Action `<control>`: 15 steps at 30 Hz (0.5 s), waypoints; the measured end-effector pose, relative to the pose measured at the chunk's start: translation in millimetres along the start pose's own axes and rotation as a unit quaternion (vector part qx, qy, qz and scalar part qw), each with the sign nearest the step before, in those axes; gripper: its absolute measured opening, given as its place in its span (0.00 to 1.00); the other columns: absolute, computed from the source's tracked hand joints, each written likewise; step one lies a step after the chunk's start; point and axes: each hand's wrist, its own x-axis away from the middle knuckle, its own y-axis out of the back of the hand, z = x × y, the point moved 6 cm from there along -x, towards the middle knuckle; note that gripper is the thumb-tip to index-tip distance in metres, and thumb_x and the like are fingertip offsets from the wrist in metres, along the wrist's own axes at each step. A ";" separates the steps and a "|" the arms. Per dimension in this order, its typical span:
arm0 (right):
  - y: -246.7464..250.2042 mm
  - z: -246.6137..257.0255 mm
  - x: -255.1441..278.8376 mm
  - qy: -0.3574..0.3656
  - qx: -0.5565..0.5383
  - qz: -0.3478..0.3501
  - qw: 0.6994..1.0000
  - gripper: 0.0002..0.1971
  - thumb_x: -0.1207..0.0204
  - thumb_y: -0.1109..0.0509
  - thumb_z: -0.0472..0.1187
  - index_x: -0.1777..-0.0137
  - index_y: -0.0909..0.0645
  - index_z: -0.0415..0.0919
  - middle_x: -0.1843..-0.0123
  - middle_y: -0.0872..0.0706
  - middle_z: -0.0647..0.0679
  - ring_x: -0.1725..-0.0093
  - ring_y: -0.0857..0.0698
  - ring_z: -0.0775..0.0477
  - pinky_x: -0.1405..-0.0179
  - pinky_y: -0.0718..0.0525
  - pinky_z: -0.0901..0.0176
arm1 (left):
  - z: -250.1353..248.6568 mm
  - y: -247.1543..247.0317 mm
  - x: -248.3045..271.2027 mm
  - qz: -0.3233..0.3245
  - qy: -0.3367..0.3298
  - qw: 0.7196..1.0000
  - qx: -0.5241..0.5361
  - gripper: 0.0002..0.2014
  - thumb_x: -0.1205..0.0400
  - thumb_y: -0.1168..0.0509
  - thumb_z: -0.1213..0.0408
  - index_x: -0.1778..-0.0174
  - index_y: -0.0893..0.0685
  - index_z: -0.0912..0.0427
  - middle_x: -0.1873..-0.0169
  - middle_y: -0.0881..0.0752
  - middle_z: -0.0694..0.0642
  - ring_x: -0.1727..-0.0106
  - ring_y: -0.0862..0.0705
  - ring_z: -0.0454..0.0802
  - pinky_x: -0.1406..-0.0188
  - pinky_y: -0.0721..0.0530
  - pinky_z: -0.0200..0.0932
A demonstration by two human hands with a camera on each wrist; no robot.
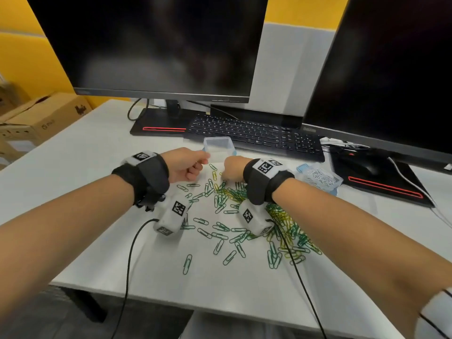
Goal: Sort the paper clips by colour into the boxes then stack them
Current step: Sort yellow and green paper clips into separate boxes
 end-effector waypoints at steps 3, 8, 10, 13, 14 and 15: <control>4.3 -4.4 2.6 -0.006 -0.038 -0.030 0.999 0.13 0.16 0.37 0.43 0.43 0.19 0.32 0.62 0.22 0.44 0.64 0.23 0.45 0.75 0.29 0.63 | -13.4 -6.8 -9.2 -0.043 -0.030 0.954 -0.297 0.12 0.19 0.33 0.55 0.56 0.21 0.62 0.74 0.29 0.53 0.77 0.32 0.48 0.79 0.33 0.37; -1.9 0.8 3.4 0.003 -0.035 -0.005 0.999 0.12 0.17 0.36 0.40 0.62 0.22 0.36 0.63 0.21 0.45 0.70 0.26 0.49 0.75 0.29 0.63 | -26.4 -35.2 -18.2 -0.079 -0.061 0.829 -0.551 0.22 0.19 0.33 0.53 0.39 0.20 0.68 0.52 0.18 0.62 0.56 0.22 0.54 0.60 0.25 0.42; -3.8 3.7 7.7 0.014 -0.019 0.005 1.000 0.12 0.16 0.37 0.42 0.47 0.18 0.33 0.54 0.18 0.41 0.62 0.23 0.45 0.64 0.26 0.60 | -26.5 -38.6 -17.9 -0.062 -0.048 0.809 -0.583 0.21 0.19 0.33 0.55 0.39 0.20 0.69 0.54 0.20 0.60 0.57 0.22 0.53 0.63 0.25 0.40; -7.1 5.7 16.9 0.037 -0.002 0.009 0.999 0.16 0.15 0.39 0.44 0.40 0.19 0.32 0.47 0.18 0.39 0.54 0.24 0.44 0.58 0.26 0.60 | -25.9 -36.9 -12.9 -0.033 -0.039 0.798 -0.600 0.13 0.17 0.35 0.56 0.50 0.20 0.64 0.63 0.20 0.57 0.67 0.24 0.51 0.66 0.26 0.40; -3.6 5.0 21.9 0.047 -0.012 0.000 0.999 0.14 0.15 0.40 0.44 0.45 0.19 0.33 0.50 0.19 0.40 0.55 0.24 0.44 0.62 0.27 0.62 | -25.9 -35.1 -12.8 -0.031 -0.043 0.811 -0.583 0.11 0.17 0.37 0.57 0.55 0.20 0.63 0.67 0.20 0.56 0.71 0.25 0.50 0.66 0.26 0.40; 3.2 1.4 27.4 0.054 -0.034 -0.015 0.998 0.12 0.15 0.41 0.43 0.52 0.21 0.35 0.55 0.21 0.41 0.58 0.24 0.44 0.69 0.29 0.62 | -27.3 -33.6 -13.6 -0.028 -0.051 0.836 -0.546 0.11 0.16 0.38 0.59 0.59 0.20 0.64 0.71 0.21 0.55 0.73 0.26 0.49 0.68 0.26 0.40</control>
